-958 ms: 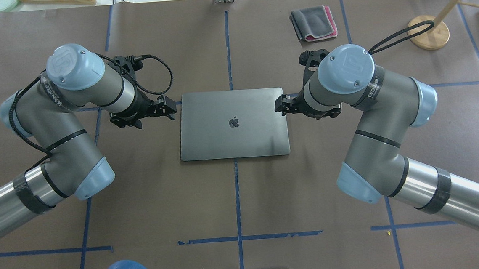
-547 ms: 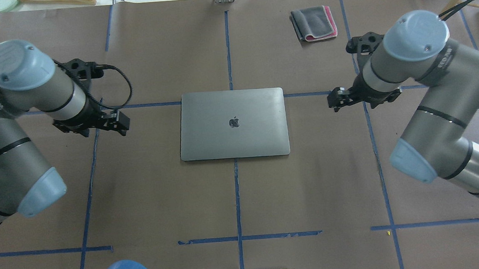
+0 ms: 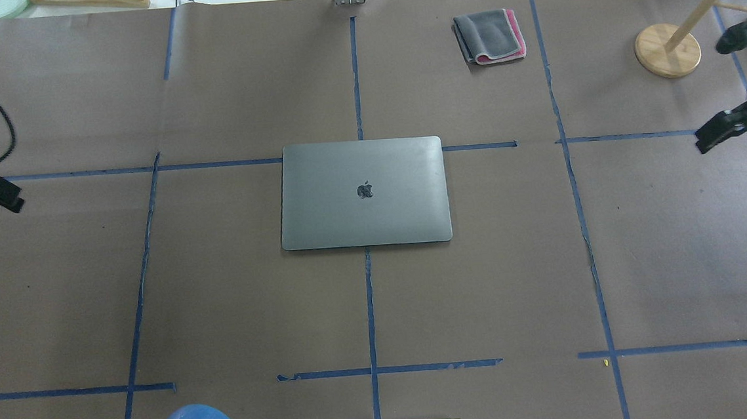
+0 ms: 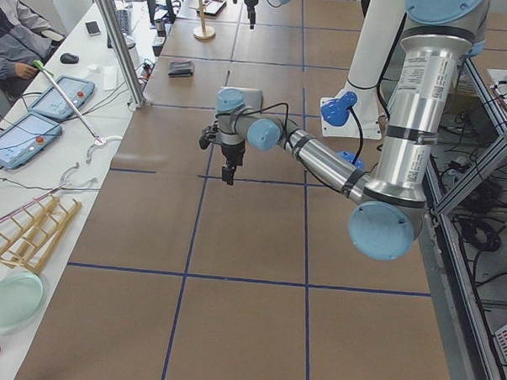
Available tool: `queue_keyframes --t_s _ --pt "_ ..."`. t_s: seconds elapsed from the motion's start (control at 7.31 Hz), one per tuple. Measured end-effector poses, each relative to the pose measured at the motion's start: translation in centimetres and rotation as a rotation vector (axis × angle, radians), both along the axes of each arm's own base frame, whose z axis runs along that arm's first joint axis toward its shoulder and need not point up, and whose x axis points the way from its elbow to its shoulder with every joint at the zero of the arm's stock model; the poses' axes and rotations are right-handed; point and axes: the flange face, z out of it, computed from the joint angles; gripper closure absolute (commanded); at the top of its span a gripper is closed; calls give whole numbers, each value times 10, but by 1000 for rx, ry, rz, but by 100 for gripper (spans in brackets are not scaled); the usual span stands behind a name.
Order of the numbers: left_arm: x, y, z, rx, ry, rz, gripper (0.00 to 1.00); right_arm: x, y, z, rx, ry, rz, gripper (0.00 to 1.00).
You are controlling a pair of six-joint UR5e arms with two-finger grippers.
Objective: Close laptop
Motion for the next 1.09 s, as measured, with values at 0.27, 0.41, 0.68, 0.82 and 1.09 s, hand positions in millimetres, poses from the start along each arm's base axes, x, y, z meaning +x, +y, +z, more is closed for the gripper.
queue_keyframes --t_s 0.27,0.41,0.68,0.82,1.09 --pt "-98 17 57 -26 -18 6 0 93 39 65 -3 -21 -47 0" --pt "-133 28 82 -81 -25 -21 0 119 65 92 -36 -45 -44 0" --pt "-176 50 128 -123 -26 -19 0 138 95 118 -85 -59 -20 0" --pt "-191 59 147 -122 -24 -3 0 140 97 119 -94 -61 -10 0" --pt "-200 67 162 -128 -21 5 0 140 97 119 -100 -62 1 0"
